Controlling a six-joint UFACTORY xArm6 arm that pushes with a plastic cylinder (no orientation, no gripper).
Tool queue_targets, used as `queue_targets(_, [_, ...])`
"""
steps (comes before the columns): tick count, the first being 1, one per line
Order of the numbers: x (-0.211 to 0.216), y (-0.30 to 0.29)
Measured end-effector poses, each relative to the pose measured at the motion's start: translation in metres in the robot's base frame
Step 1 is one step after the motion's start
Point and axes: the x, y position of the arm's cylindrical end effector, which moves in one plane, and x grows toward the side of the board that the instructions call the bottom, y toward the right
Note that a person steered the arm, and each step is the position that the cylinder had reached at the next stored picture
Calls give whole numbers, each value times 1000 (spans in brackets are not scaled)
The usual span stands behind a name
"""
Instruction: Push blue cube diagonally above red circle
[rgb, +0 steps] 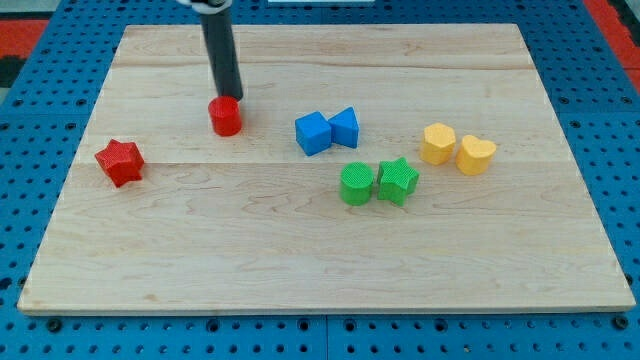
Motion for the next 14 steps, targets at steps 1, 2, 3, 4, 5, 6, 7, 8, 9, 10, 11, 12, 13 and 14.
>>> queue_targets(1, [2, 5])
queue_targets(2, [18, 24])
queue_targets(3, [41, 24])
queue_targets(4, [5, 38])
queue_targets(5, [4, 38])
queue_targets(6, [2, 38])
queue_targets(7, [19, 110])
queue_targets(8, [46, 154])
queue_targets(9, [60, 188])
queue_targets(10, [82, 226])
queue_targets(11, [78, 173])
queue_targets(12, [59, 124])
queue_targets(13, [57, 123])
queue_targets(14, [92, 146])
